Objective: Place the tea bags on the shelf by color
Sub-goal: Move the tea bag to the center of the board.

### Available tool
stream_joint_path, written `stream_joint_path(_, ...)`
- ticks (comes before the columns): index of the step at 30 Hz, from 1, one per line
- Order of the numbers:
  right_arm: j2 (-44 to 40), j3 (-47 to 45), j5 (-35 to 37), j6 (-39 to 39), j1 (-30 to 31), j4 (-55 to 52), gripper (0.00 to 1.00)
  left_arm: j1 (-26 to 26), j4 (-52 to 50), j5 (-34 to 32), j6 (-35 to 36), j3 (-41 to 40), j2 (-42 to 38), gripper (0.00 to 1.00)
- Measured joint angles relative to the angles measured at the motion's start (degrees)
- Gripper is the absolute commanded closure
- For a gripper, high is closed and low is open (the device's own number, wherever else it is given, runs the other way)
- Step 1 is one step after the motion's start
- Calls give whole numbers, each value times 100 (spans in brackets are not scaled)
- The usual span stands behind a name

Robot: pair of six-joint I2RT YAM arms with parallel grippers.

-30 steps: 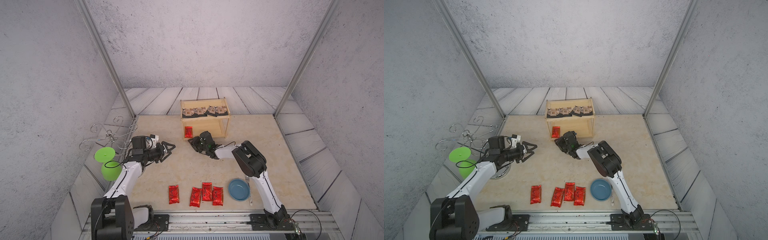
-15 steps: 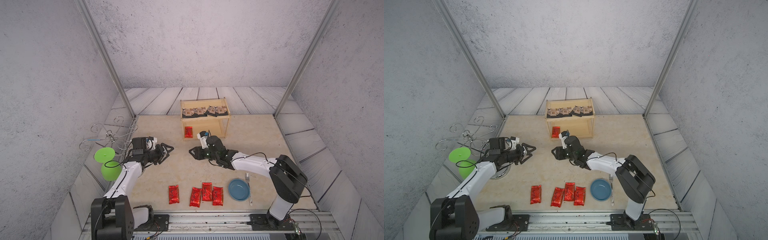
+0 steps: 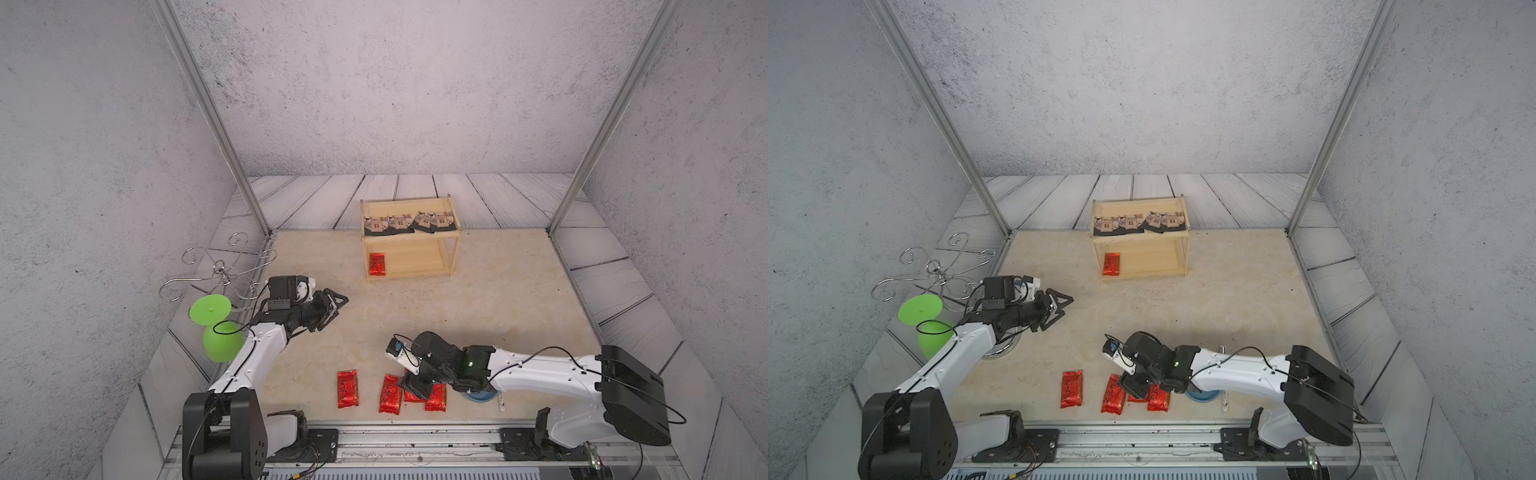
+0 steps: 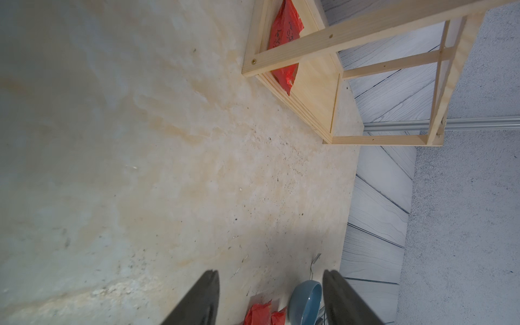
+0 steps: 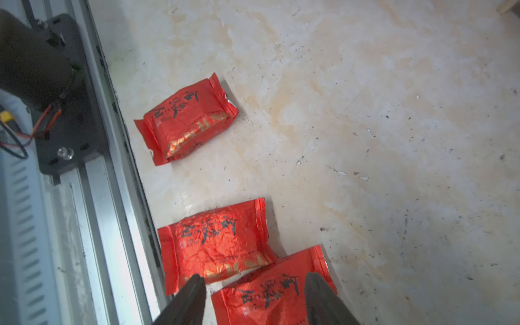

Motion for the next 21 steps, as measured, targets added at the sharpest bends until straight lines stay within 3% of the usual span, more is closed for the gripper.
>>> stream_joint_path(9,675,140,214,-289,616,9,26,-223,-105,-20,7,-39,461,36)
stream_joint_path(21,1327,323,730,-564,575,273,24,-245,-96,-17,11,-50,573,36)
